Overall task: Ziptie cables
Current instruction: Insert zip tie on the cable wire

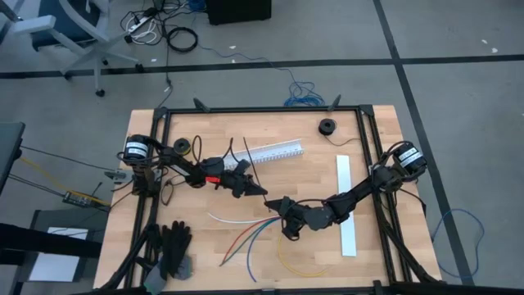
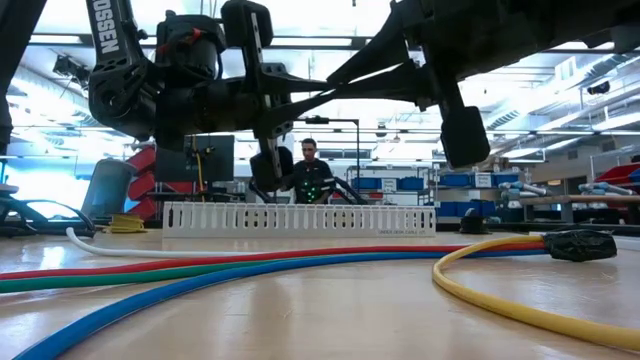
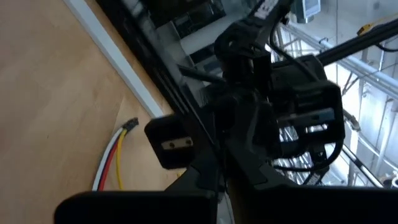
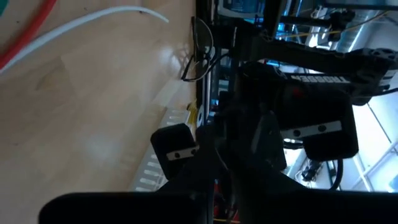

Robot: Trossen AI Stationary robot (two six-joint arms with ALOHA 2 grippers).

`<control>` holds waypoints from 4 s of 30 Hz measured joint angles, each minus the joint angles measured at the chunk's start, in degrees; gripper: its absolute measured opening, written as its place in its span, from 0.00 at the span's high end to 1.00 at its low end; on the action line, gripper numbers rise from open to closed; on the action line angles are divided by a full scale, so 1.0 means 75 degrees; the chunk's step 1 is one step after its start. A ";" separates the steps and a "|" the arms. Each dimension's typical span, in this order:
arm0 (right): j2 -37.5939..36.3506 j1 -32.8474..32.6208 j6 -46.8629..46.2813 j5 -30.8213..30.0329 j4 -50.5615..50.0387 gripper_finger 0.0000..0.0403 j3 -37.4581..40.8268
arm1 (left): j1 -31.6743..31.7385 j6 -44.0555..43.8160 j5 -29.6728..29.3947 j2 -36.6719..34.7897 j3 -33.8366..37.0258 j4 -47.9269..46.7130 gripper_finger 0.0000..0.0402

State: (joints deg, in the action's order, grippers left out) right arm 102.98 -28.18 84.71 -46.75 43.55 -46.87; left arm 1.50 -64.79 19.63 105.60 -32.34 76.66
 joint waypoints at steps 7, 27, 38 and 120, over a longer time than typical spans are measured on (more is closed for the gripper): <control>0.0000 0.0144 0.0000 -0.0054 0.0010 0.92 0.0000 | -0.0014 0.0000 -0.0405 0.0000 -0.0319 0.0027 1.00; 0.0000 0.0149 -0.0284 -0.0839 0.0264 1.00 0.0000 | -0.0020 0.0189 -0.0233 0.0006 -0.0408 -0.0275 1.00; 0.0006 -0.0212 -0.2602 -0.1531 0.1320 1.00 0.0000 | -0.0029 0.1486 -0.0750 0.0003 -0.0408 -0.0352 1.00; -0.0003 0.0886 -1.0949 -0.2188 0.6047 1.00 -0.0014 | -0.2579 0.3614 -0.6927 0.0532 -0.0015 0.1307 0.69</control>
State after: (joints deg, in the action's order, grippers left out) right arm 102.96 -21.54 2.59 -63.16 88.90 -46.98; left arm -17.85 -37.69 -32.33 109.59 -32.45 86.46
